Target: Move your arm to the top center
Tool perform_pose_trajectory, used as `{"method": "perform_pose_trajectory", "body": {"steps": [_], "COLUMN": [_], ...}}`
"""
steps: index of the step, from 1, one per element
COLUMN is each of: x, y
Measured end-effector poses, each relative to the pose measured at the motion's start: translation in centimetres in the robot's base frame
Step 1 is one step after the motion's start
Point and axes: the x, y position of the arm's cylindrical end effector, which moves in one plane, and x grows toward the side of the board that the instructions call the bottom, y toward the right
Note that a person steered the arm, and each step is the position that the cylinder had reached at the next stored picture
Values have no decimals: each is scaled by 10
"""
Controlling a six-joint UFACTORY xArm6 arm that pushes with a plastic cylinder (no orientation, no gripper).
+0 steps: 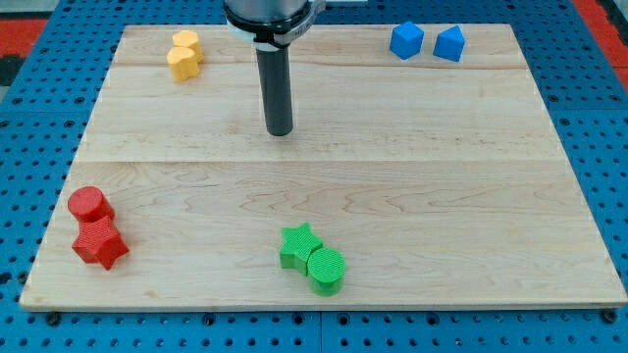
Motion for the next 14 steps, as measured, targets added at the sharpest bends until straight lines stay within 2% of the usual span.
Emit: {"method": "perform_pose_trajectory", "body": {"steps": [8,9,10,11,12,14], "x": [-15,-52,-141,-185,-201,-202], "y": [-9,4,54,32,24,24]}}
